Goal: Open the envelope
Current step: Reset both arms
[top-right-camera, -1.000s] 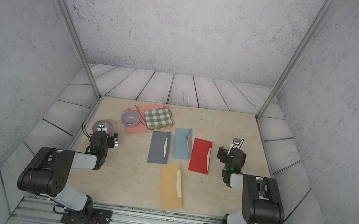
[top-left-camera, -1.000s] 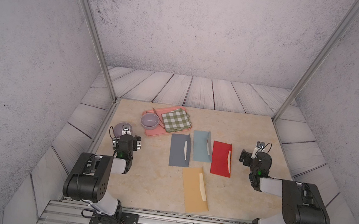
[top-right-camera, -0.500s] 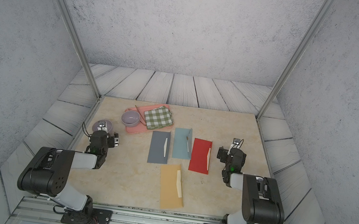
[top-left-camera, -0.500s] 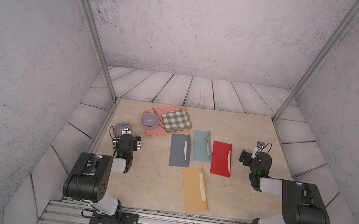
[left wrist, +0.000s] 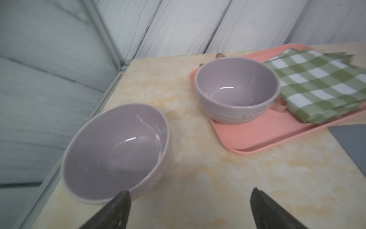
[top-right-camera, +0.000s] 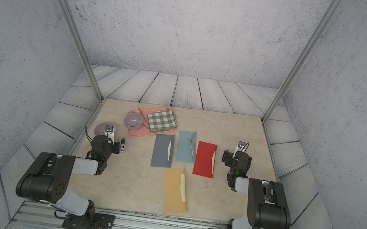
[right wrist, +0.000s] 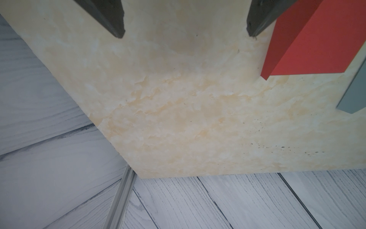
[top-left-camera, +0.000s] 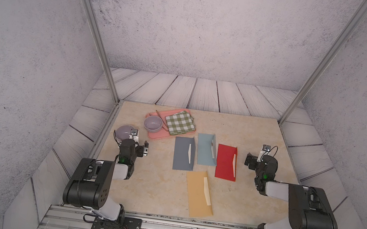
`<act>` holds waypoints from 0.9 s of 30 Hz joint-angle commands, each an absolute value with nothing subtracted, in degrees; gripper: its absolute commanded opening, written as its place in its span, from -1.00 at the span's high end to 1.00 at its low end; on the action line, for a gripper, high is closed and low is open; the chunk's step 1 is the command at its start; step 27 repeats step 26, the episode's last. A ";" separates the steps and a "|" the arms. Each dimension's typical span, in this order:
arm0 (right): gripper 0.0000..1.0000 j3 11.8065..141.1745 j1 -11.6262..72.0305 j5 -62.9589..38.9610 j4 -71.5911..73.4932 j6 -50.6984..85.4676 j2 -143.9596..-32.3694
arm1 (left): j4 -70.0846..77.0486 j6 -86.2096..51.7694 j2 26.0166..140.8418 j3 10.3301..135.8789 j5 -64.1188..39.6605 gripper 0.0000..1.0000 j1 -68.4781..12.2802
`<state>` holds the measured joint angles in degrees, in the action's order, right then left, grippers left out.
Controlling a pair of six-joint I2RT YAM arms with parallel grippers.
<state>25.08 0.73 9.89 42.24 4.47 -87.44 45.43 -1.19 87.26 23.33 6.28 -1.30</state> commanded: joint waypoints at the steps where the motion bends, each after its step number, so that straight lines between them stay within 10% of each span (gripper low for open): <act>1: -0.98 25.49 1.03 10.74 42.68 5.08 -87.71 | 46.49 -5.31 87.03 23.79 14.76 -0.97 -0.61; 27: -0.98 26.49 1.19 5.28 41.11 2.47 -87.96 | 43.42 -3.08 87.46 25.92 10.04 -0.97 -0.53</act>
